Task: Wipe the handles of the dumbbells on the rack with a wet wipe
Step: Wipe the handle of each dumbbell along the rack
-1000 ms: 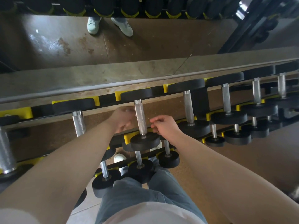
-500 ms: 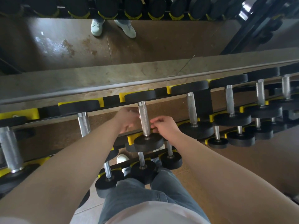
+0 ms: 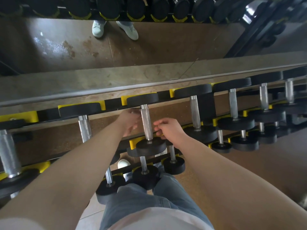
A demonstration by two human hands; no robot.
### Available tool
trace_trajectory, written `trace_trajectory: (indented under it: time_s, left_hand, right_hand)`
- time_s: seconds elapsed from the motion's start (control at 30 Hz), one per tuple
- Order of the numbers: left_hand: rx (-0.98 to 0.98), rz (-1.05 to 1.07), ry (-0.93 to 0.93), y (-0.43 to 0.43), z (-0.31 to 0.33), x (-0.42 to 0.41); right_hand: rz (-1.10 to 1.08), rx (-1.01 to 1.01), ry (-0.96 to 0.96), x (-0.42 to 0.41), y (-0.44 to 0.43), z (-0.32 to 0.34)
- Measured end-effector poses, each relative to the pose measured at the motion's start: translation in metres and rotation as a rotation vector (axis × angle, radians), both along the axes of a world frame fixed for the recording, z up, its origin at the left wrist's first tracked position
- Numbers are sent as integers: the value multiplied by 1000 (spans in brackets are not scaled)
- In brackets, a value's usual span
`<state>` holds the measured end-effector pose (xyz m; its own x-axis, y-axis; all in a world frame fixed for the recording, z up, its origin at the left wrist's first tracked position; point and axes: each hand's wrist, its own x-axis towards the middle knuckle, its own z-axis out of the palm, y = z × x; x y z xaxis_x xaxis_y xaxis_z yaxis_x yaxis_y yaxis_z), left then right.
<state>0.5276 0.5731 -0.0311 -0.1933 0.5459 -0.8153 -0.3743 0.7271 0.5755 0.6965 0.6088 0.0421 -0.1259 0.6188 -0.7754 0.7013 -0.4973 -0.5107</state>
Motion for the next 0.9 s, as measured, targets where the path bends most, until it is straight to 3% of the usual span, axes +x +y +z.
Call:
trace_trajectory:
  time_s: [0.07, 0.17, 0.23, 0.33, 0.5, 0.7, 0.9]
  left_hand:
    - [3, -20, -43, -3, -2, 0]
    - [-39, -540, 89, -23, 0, -3]
    - [-21, -725, 180, -32, 0, -2]
    - [-25, -569, 233, -35, 3, 3]
    - [38, -86, 199, -39, 14, 1]
    - [99, -77, 91, -44, 43, 1]
    - [104, -43, -46, -50, 49, 7]
  right_hand:
    - [-6, 8, -3, 2, 0, 0]
    - [-15, 5, 2, 8, -2, -2]
    - [-17, 1, 0, 10, -4, -3]
    - [-23, 12, 11, 11, -5, -3]
    - [129, 176, 60, 7, -7, 4]
    - [460, 424, 183, -13, -12, 11]
    - [345, 304, 194, -17, -5, 2]
